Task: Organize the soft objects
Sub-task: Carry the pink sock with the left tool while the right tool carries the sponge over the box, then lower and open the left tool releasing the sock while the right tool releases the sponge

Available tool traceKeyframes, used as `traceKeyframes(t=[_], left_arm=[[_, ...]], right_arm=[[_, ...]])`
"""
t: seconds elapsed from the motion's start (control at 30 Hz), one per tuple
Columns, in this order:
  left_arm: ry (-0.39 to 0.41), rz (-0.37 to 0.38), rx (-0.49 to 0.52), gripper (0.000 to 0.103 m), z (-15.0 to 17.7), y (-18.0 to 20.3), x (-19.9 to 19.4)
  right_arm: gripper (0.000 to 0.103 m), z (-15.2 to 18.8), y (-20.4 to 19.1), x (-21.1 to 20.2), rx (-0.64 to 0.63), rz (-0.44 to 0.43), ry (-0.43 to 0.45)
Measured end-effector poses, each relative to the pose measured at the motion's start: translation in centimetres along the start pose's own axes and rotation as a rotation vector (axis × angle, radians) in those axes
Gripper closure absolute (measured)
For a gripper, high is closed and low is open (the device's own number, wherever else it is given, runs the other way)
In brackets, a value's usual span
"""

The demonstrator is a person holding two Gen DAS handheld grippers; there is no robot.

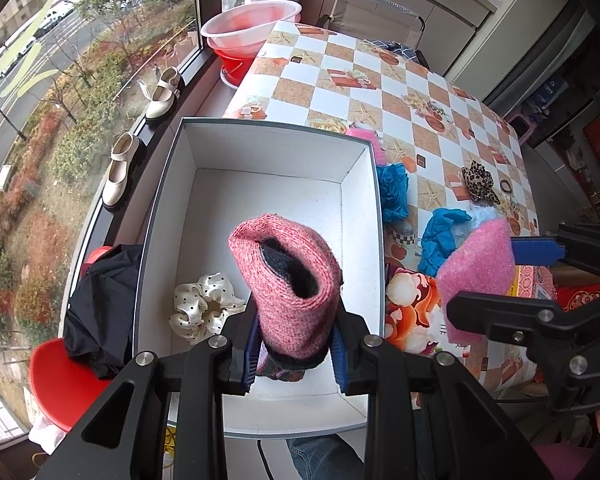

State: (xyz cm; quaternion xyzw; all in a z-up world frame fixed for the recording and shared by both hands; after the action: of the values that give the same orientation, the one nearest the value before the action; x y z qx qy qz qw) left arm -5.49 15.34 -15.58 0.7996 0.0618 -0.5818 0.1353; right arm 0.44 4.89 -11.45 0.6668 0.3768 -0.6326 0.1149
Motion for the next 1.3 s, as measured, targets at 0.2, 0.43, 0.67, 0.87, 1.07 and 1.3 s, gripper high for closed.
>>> traceKeyframes(t=[0.2,0.43,0.67,0.87,1.07,1.3], left_arm=[[0.0,-0.011,-0.006,0.071,-0.4,-0.4,0.3],[0.001,-0.025,-0.011,0.071,-0.9,-0.6,0.5],[-0.002,-0.044,-0.012,0.071,-1.7,-1.1,1.2],[0.002,-0.066,-0.026,0.071,-2.9,-1.9,1.8],[0.018,-0.076,-0.054,0.058,-3.4,-3.0,1.8],[0.015,-0.054,-0.081,0.02,-3.5,-3.2,1.8]], right_arm=[[0.031,-0.8,-0.1,0.3,-0.009,-0.001,0.0],[0.031,-1.5,0.7,0.8,0.019,-0.012,-0.004],[0.031,-2.4,1.1,1.2,0.043,-0.021,-0.007],[0.031,-4.1,0.5,1.6,0.031,-0.026,0.001],[0.031,-6.0,-0.4,1.9,0.015,-0.042,0.015],[0.0,-7.3,-0.9,2.1,0.039,-0.09,0.029]])
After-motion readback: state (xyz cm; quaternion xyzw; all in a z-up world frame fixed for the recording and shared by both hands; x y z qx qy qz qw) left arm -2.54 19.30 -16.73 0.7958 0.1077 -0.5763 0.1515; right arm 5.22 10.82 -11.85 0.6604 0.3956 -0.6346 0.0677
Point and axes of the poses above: each gripper's, at about its wrist camera, not at the fingertips, and x roughly the way its jaws point, y to its right, z to its underside, the point moved 5 cm from there along x, roughly the way its jaws point, and after that the axes turned 2 degrees about x, right-handed, at the moved point
